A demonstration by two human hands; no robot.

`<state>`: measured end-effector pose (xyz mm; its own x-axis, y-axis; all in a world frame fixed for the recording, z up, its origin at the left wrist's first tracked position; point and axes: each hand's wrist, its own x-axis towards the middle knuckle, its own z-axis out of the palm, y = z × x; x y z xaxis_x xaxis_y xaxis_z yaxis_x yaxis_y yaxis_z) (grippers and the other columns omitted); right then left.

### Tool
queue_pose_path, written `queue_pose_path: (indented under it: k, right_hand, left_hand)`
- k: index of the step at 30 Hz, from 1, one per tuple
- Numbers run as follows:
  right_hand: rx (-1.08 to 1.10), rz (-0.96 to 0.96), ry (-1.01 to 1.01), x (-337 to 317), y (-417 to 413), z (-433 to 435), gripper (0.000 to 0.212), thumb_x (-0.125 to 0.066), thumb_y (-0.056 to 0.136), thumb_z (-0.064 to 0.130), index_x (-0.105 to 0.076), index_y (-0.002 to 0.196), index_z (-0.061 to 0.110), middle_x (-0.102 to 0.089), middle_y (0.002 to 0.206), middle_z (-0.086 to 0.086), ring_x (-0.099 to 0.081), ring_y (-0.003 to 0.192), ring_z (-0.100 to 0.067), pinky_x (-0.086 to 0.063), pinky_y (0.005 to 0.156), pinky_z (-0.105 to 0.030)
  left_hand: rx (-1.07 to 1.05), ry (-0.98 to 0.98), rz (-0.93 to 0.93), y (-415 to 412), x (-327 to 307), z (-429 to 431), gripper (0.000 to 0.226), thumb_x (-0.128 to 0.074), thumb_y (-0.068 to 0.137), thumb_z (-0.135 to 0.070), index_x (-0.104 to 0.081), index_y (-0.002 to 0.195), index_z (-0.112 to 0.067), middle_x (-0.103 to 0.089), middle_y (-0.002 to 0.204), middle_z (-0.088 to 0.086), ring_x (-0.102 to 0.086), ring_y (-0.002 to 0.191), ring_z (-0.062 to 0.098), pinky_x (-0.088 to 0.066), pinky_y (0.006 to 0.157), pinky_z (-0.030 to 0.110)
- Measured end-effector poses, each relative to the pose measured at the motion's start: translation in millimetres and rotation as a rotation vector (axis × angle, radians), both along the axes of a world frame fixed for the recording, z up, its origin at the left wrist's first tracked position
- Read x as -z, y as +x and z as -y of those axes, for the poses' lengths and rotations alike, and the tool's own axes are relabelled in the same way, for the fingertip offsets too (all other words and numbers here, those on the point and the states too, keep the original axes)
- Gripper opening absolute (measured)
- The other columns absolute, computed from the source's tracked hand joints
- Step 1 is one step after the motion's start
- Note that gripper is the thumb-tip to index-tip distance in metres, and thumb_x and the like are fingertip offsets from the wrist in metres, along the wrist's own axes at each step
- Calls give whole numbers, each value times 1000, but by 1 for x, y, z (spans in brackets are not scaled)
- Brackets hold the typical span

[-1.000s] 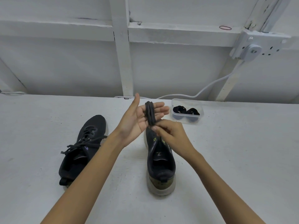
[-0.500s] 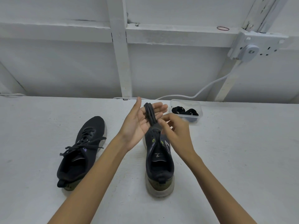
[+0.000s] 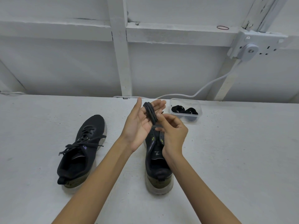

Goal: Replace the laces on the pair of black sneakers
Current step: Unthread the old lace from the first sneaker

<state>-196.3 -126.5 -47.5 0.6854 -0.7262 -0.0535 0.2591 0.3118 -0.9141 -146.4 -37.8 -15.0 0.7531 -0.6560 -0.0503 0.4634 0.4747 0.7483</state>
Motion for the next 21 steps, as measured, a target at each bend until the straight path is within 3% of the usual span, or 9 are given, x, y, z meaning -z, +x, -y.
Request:
queue_pose_path:
  k: [3, 7, 11, 15, 21]
  right_hand:
    - [37, 12, -38, 3, 0, -2, 7, -77, 80, 4, -73, 79, 9, -72, 73, -2, -66, 67, -16, -55, 60, -30]
    - [89, -12, -350, 12, -1, -4, 8, -75, 83, 7, -78, 86, 14, -73, 80, 1, -69, 76, -18, -58, 69, -41]
    - [39, -14, -621, 19, -5, -6, 10, -72, 87, 10, -76, 96, 8, -66, 90, -1, -66, 78, -9, -58, 66, -33]
    - [-30, -9, -753, 20, -7, -6, 35, -80, 79, 20, -73, 112, 11, -61, 96, 0, -67, 82, -13, -57, 69, -23]
    - [1, -74, -937, 15, -3, -2, 16, -69, 85, 11, -72, 101, 9, -56, 86, 4, -59, 71, -8, -51, 65, -22]
  left_hand:
    - [-4, 10, 3, -1, 3, -1, 64, -29, 101, -49, -49, 136, 1, -58, 137, 14, -51, 131, 21, -29, 117, 38]
    - [-9, 24, 4, -1, 6, -1, 63, -28, 101, -48, -50, 135, 0, -59, 136, 12, -51, 131, 19, -32, 115, 35]
    - [10, 57, 21, 1, 9, -3, 63, -28, 101, -50, -51, 134, -2, -58, 138, 9, -47, 135, 16, -30, 116, 36]
    - [29, 86, 47, 5, 10, -5, 63, -28, 100, -51, -52, 135, -4, -58, 138, 6, -45, 136, 14, -33, 113, 35]
    - [69, 137, 93, 6, 11, -9, 67, -26, 99, -53, -55, 132, -4, -58, 138, 7, -46, 135, 13, -34, 112, 34]
